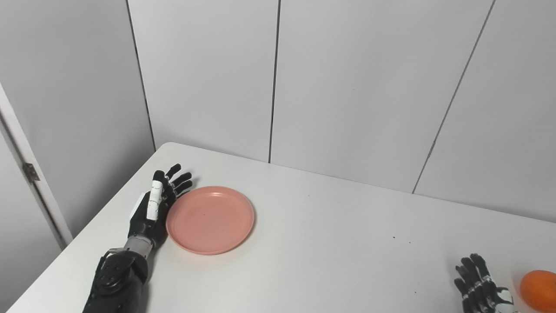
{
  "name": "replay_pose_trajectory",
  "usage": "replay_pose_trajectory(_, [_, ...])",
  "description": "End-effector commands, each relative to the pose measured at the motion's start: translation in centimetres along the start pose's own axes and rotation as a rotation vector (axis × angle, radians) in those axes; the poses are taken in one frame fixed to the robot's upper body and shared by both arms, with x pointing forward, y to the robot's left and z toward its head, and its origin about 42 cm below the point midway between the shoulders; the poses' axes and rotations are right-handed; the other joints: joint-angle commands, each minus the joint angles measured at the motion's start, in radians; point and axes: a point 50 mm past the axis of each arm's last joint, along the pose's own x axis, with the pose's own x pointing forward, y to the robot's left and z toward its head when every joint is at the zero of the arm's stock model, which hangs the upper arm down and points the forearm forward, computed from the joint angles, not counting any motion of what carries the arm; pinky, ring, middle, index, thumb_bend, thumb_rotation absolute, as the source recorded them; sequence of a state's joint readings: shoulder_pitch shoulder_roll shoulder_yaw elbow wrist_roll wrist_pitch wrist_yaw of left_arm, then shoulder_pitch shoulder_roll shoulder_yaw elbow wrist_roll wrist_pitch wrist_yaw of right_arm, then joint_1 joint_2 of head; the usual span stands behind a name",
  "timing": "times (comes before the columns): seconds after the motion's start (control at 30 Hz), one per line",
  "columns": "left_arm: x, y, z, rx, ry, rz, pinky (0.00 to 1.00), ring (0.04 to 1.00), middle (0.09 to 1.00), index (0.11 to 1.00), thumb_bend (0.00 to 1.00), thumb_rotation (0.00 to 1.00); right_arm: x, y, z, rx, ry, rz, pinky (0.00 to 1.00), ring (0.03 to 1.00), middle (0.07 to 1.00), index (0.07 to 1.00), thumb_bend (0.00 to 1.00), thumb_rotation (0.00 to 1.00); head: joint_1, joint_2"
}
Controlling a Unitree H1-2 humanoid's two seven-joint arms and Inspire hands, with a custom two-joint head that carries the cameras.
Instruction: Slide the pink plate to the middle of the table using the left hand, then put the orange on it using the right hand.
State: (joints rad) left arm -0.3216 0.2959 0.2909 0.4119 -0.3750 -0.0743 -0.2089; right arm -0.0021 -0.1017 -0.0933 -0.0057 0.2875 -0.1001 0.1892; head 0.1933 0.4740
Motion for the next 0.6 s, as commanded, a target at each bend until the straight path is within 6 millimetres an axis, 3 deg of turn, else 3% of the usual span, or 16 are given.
replay_pose_trajectory(0.0, [0.1,-0.7,0.4,-0.024,-0.001,-0.021,0.87,0.883,0.849,0.874,0.98,0.93,-3.9,0.1,-4.0,0.052,0.165,-0.046,1.00,0.978,0.960,0.958,0.86,1.00,0.000,0.002])
replay_pose_trajectory(0.17, [0.0,-1.5,0.3,-0.029,0.007,-0.040,0.87,0.871,0.835,0.871,0.93,0.93,-3.9,0.2,-4.0,0.057,0.163,-0.046,1.00,0.977,0.957,0.957,0.85,1.00,-0.005,0.005])
replay_pose_trajectory(0.37, [-0.1,-2.8,0.2,-0.026,0.026,-0.061,0.82,0.856,0.816,0.872,0.97,0.90,-3.9,0.3,-4.0,0.053,0.161,-0.047,1.00,0.970,0.952,0.955,0.85,1.00,-0.007,0.007])
replay_pose_trajectory(0.57, [-0.4,-3.9,0.1,-0.041,0.041,-0.078,0.81,0.863,0.823,0.858,0.95,0.91,-3.9,0.4,-3.9,0.056,0.159,-0.047,1.00,0.968,0.949,0.948,0.86,1.00,-0.012,0.010])
